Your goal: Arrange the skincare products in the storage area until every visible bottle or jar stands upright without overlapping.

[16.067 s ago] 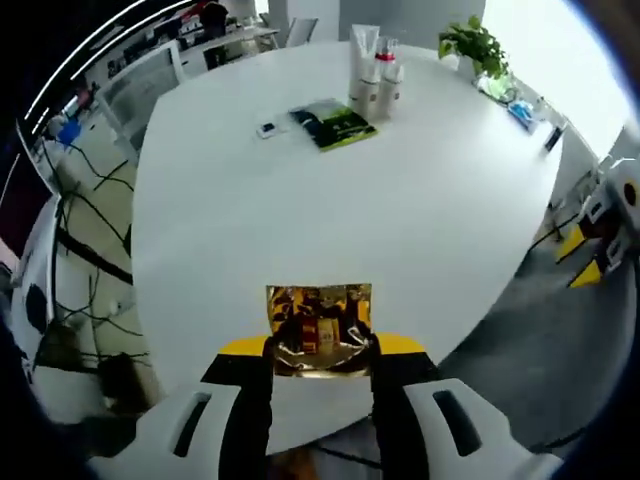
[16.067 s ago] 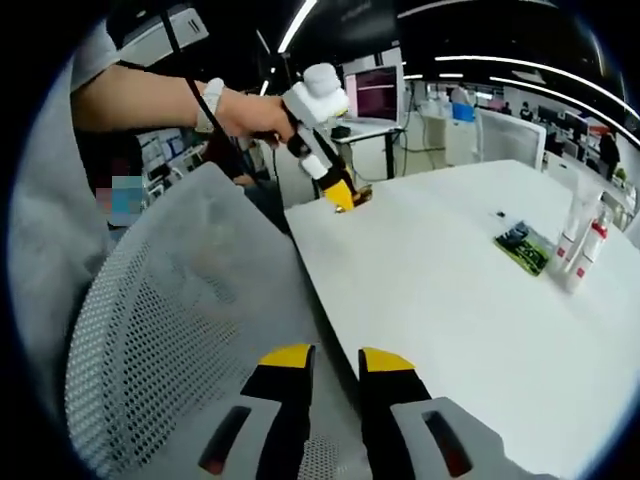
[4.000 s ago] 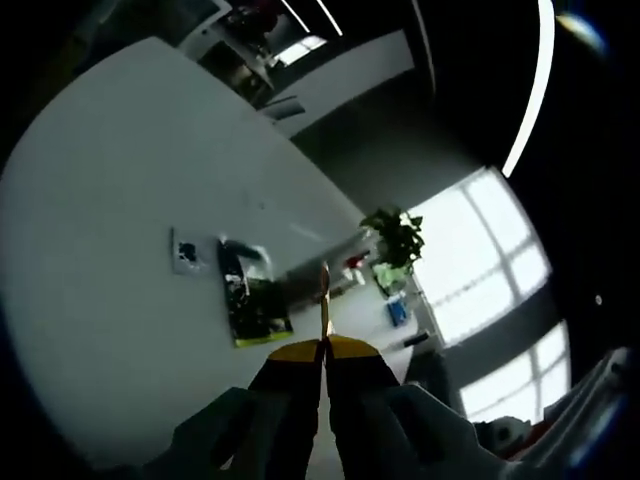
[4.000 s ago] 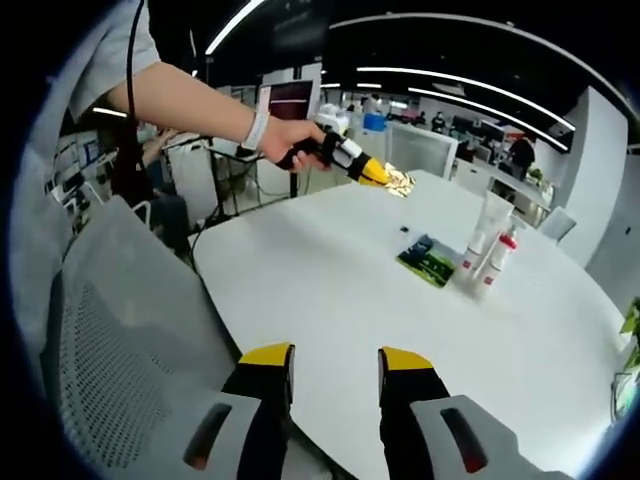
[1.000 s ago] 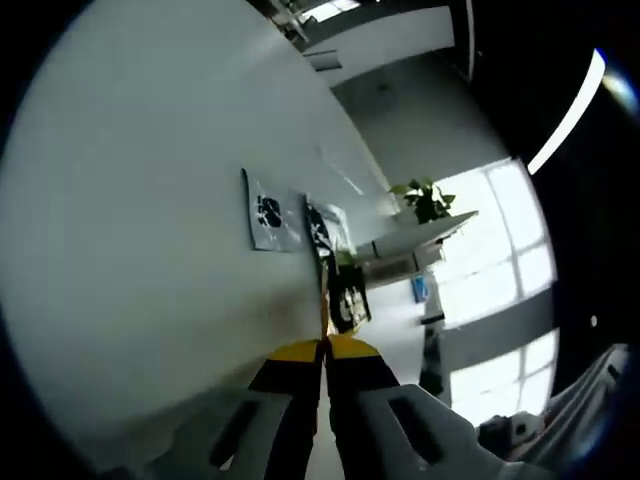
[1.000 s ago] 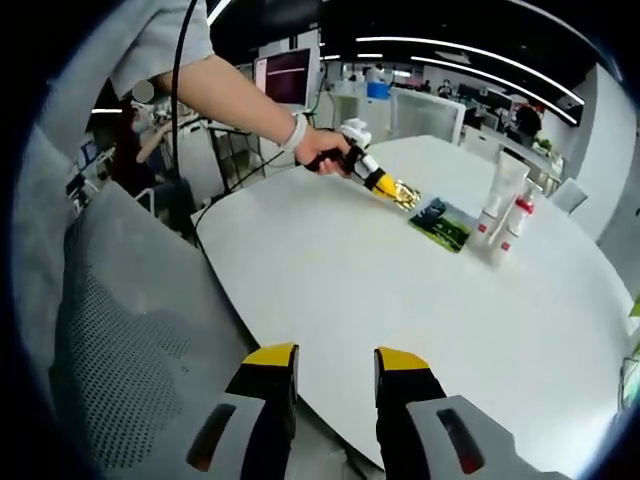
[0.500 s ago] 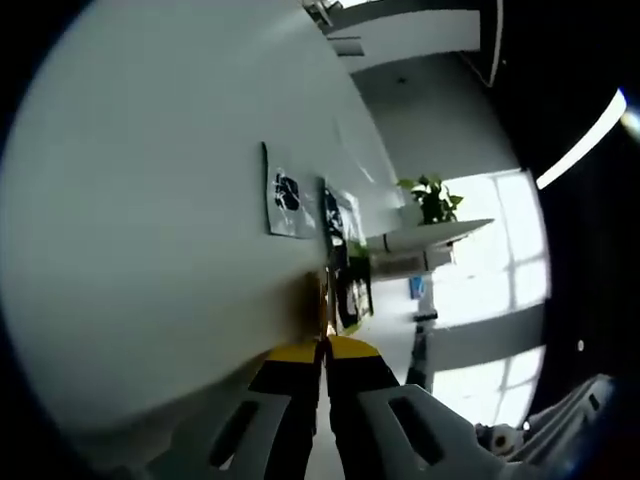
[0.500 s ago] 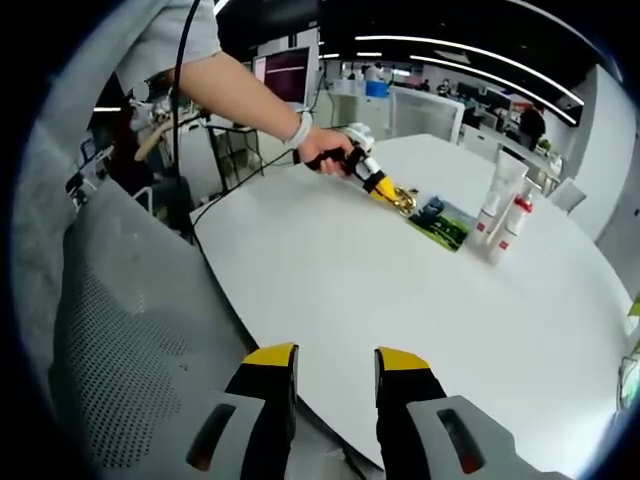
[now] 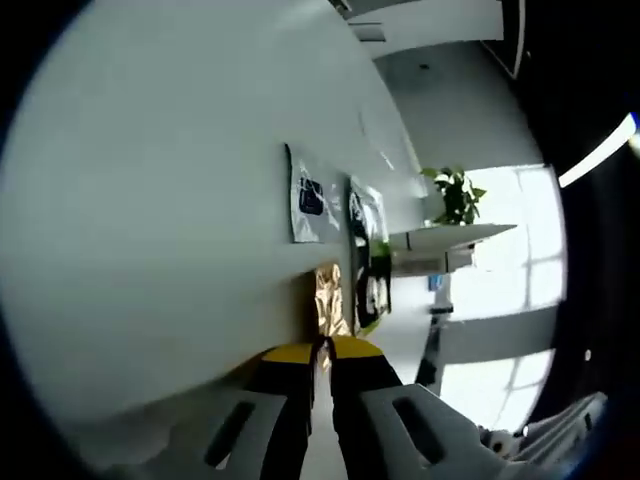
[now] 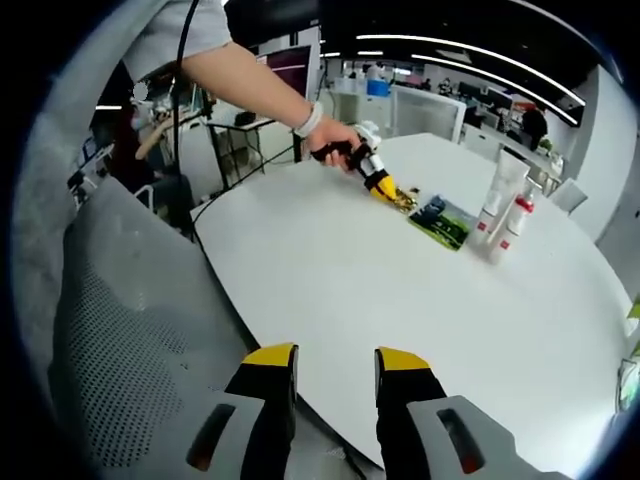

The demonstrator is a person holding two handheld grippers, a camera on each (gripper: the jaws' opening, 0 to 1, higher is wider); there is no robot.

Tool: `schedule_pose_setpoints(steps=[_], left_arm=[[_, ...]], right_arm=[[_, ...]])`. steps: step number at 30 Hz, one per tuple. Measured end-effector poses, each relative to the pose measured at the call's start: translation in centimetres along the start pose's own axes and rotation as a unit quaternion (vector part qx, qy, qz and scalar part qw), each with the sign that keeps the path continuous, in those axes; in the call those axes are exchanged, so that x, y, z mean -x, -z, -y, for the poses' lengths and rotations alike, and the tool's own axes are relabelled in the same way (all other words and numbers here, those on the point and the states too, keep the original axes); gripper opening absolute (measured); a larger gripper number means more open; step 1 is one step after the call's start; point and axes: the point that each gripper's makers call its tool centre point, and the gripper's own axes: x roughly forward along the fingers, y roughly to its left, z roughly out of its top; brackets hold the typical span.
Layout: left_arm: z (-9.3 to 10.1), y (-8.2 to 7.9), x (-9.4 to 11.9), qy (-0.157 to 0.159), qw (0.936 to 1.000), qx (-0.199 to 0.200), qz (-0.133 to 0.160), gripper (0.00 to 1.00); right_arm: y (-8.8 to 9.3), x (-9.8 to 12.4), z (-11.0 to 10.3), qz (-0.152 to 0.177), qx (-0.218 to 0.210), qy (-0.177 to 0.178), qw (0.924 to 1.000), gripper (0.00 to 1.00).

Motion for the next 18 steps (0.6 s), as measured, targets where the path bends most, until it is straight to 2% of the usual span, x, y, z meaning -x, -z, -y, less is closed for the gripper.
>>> schedule_pose_setpoints(steps=[6,11,18], left_arm=[[-0.1,0.0,0.2,-0.027,0.9990,-0.018,-0.030,0.05],[-0.6,-0.2,0.6,-0.060,0.9957,-0.044,-0.056,0.06],[-0.5,-0.9,1.0,-0.074,0.9934,-0.059,-0.064,0.16]], right_arm=[[-0.1,0.0,0.0,0.001,0.002,0.000,1.0000,0.25],[-0.1,0.1,0.0,0.002,0.002,0.001,1.0000,0.25],[-0.1,0.1,0.0,0.001,0.004,0.001,1.0000,0.25]])
